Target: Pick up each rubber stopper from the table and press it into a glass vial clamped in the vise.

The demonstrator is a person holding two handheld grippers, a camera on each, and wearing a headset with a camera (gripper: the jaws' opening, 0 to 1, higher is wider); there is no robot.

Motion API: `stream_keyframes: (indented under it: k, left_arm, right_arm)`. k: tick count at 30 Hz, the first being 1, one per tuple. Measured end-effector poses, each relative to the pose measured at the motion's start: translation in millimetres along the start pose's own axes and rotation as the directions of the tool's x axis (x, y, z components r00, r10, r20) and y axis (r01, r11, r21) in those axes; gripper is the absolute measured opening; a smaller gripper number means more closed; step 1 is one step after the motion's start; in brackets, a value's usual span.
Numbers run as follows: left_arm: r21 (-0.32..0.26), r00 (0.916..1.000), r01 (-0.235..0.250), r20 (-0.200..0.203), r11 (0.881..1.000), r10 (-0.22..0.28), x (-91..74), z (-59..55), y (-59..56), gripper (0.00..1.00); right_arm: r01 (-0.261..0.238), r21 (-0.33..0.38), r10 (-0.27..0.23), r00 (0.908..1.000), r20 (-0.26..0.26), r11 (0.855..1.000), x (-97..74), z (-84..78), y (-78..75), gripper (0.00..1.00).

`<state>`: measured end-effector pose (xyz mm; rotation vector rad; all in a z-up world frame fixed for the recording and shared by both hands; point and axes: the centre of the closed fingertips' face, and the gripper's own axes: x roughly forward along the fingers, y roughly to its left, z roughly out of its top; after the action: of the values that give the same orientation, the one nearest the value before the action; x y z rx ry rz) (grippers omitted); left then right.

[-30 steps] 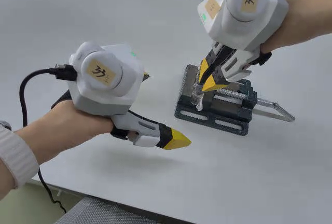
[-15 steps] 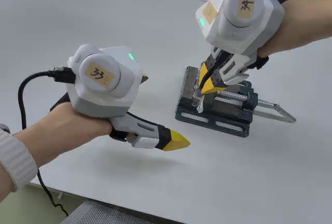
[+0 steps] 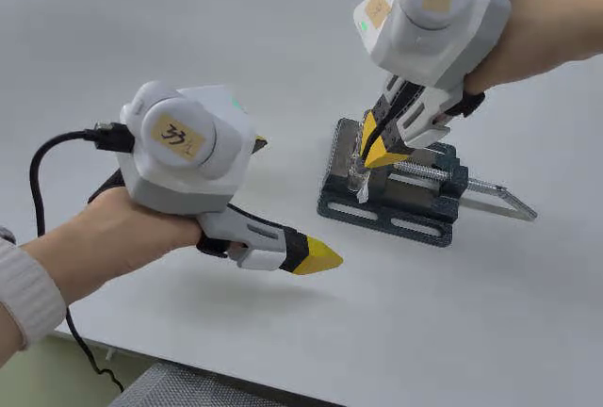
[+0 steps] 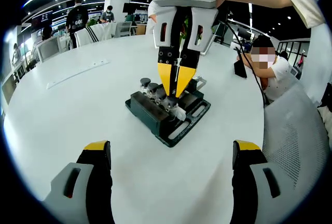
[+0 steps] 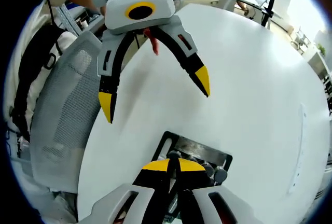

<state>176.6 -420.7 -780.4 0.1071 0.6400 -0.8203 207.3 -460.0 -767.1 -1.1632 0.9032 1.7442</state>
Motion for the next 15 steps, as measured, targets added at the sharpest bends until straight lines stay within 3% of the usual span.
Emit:
stream_keyframes:
  k: [10,15]
  left_arm:
    - [-0.003,1.0,-0.002,0.0,1.0,0.002,0.1,-1.9,1.7,0.97]
    - [-0.01,1.0,-0.003,0.004,1.0,0.003,0.5,-2.6,2.0,0.97]
  right_arm:
    - [0.023,0.033,-0.021,0.9986,-0.048,0.999,1.8,-0.1,-0.5,0.0]
    - [0.039,0.083,-0.034,0.9975,-0.062,0.996,1.7,0.8,2.4,0.0]
